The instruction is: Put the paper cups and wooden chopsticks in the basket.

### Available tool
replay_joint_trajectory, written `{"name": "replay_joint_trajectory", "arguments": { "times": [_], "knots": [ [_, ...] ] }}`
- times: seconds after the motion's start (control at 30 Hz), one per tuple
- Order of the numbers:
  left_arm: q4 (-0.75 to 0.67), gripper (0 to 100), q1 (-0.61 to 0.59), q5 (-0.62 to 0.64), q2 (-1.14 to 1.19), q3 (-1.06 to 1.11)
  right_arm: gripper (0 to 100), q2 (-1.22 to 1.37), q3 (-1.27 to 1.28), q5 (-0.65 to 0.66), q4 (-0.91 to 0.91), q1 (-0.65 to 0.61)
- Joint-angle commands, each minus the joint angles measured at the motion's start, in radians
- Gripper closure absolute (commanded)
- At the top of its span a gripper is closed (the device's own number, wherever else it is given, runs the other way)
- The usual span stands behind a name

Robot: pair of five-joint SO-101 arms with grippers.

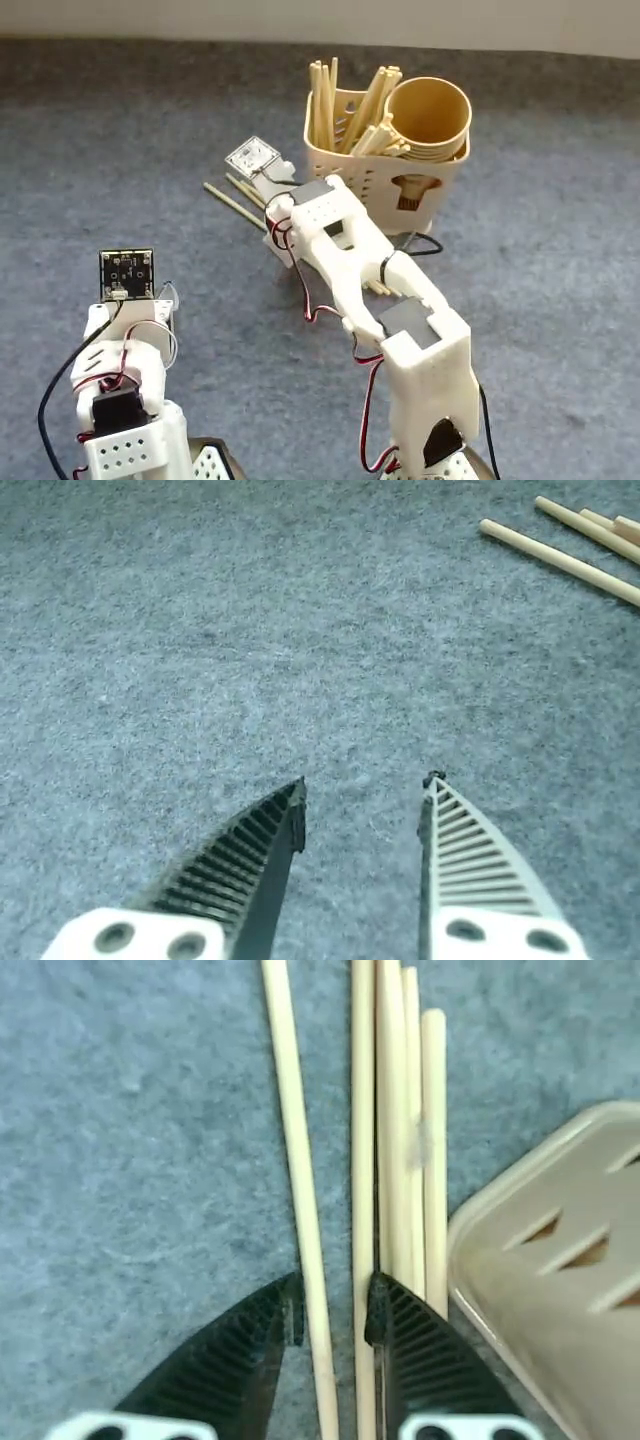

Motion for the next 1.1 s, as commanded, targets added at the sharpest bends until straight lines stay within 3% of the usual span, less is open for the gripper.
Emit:
{"name": "replay_joint_trajectory", "arguments": {
  "times": [0.0, 0.23, 0.73, 0.83, 1.07],
  "knots": [
    [0.003, 81, -0.005, -0.011, -0.004, 0.019, 88.0, -0.007, -0.031, -0.002, -0.007, -0.016],
    [0.003, 81, -0.005, -0.011, -0.004, 0.019, 88.0, -0.007, -0.03, 0.069, 0.124, -0.081],
    [0.003, 81, -0.005, -0.011, -0.004, 0.019, 92.1, 0.059, -0.028, 0.072, 0.131, -0.077],
    [0.003, 81, -0.005, -0.011, -0.004, 0.019, 99.8, 0.068, -0.033, 0.072, 0.136, -0.077],
    [0.003, 81, -0.005, -0.011, -0.004, 0.019, 99.5, -0.067, -0.016, 0.069, 0.225, -0.077]
  ]
}}
